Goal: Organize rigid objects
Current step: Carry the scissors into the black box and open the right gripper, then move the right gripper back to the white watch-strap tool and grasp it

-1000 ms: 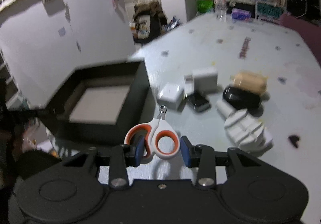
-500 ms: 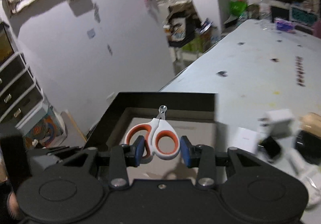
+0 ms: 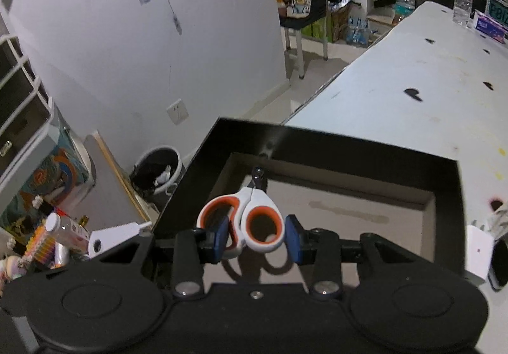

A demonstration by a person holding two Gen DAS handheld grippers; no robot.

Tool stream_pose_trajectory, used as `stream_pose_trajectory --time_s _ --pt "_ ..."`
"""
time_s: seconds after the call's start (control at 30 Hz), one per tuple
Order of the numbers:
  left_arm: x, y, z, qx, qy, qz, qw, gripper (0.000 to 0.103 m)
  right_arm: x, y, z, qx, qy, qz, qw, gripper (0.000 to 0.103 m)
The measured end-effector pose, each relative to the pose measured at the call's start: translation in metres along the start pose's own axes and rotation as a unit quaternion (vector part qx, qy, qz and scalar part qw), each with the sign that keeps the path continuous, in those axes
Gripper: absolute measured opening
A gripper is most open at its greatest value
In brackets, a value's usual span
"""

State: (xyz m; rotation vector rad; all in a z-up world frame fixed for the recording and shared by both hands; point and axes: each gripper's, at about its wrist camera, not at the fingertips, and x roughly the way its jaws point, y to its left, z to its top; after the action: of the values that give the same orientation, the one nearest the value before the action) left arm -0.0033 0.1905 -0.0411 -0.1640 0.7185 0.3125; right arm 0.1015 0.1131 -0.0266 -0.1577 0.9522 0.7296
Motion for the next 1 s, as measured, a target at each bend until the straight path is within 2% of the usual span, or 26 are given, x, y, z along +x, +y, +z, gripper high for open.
stream_pose_trajectory --time_s 0.17,0.27,0.33,0.67,0.77,0.83,1.0 --pt "0.001 0.002 -0.001 -0.003 -0.001 -0.004 1.0 0.004 0.014 -0.005 0.001 0.018 0.021 0.017 0.999 0.04" --pt "0.0 0.002 -0.001 -0.003 -0.001 -0.005 1.0 0.004 0.017 -0.002 -0.001 0.014 0.023 0.004 1.0 0.04" --pt "0.0 0.001 -0.001 -0.003 -0.001 -0.004 1.0 0.004 0.014 -0.003 -0.002 0.015 0.022 0.008 1.0 0.045" --pt "0.0 0.001 -0.002 -0.003 0.0 -0.005 1.0 0.004 -0.048 -0.026 -0.005 0.03 -0.028 0.035 0.999 0.05" --pt "0.0 0.001 -0.002 -0.003 0.001 -0.005 1.0 0.004 -0.067 -0.033 -0.009 0.026 -0.043 0.031 0.998 0.06" --pt "0.0 0.001 -0.002 -0.004 0.001 -0.005 1.0 0.004 -0.08 -0.036 -0.015 0.021 -0.055 0.024 0.998 0.08" --pt "0.002 0.002 -0.004 -0.008 0.002 -0.008 0.9999 0.005 -0.106 -0.044 -0.028 0.006 -0.083 0.002 0.997 0.091"
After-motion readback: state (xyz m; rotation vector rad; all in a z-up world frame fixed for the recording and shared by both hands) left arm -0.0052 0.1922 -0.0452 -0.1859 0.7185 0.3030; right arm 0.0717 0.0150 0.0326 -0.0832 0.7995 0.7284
